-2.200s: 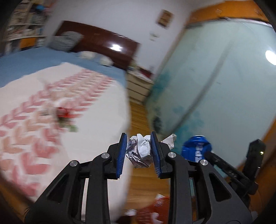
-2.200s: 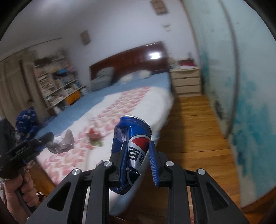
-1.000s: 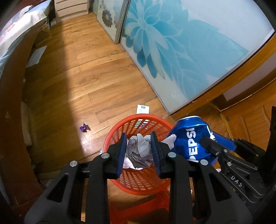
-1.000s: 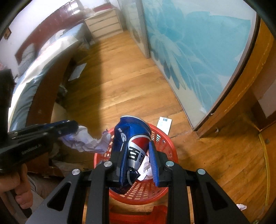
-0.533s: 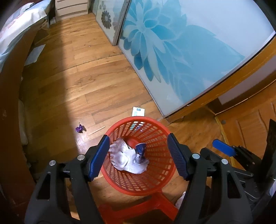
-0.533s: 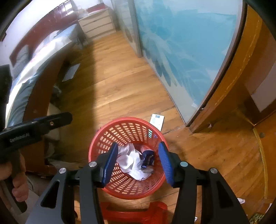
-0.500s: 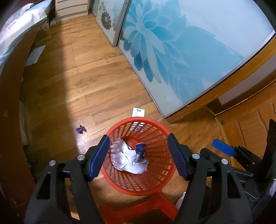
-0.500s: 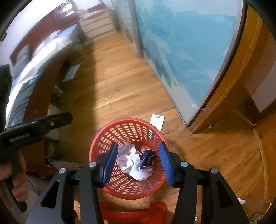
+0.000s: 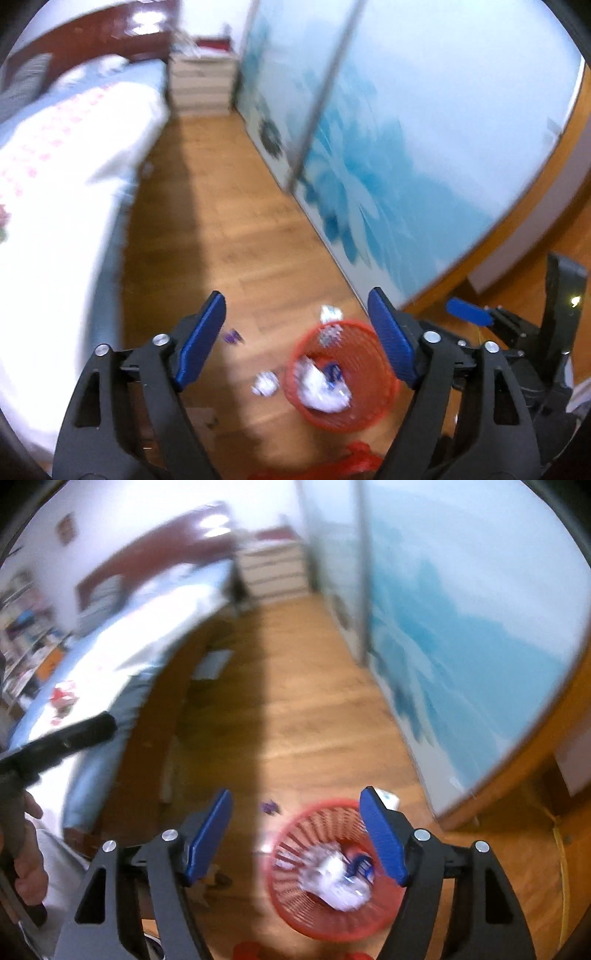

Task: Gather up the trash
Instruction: 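Return both tools to the bed toward the remaining trash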

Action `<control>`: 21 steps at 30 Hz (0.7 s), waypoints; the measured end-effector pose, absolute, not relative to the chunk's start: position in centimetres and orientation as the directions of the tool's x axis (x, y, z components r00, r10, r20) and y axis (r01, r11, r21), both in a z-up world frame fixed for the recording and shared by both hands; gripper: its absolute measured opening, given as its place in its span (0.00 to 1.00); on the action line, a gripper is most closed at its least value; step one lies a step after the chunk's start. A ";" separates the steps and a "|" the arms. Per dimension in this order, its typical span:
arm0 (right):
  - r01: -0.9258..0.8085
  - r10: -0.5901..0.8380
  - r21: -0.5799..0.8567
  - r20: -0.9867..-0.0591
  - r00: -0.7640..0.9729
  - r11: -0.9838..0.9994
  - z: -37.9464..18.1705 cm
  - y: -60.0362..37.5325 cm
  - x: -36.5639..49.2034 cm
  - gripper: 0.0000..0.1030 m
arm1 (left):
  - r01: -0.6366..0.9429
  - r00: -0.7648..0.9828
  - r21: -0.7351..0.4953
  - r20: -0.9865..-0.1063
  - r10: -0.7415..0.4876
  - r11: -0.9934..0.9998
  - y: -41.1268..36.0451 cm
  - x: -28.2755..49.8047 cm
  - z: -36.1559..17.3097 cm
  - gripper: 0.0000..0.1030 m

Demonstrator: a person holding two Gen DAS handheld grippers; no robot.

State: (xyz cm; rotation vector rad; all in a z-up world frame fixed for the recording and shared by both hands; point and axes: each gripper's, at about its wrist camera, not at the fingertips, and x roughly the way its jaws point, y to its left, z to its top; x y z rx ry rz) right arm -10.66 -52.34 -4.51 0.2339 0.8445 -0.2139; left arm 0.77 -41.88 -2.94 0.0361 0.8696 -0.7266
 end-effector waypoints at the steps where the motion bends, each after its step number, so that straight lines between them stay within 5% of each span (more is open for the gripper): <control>1: 0.245 -0.078 0.116 -0.746 0.661 0.962 -3.7 -50.6 -9.8 0.72 | 0.574 0.459 -0.256 -0.686 -0.565 0.778 -39.5 1.1 -2.1 0.79; 10: -0.037 0.092 0.097 -0.660 0.746 0.995 0.0 -33.2 -3.8 0.73 | 0.270 0.669 -0.343 -0.606 -0.431 0.900 -18.9 3.6 0.2 0.80; 21: -0.176 0.159 0.034 -0.619 0.769 0.984 -0.6 -18.7 8.1 0.72 | 0.111 0.709 -0.405 -0.608 -0.358 0.907 -7.1 6.3 -2.8 0.80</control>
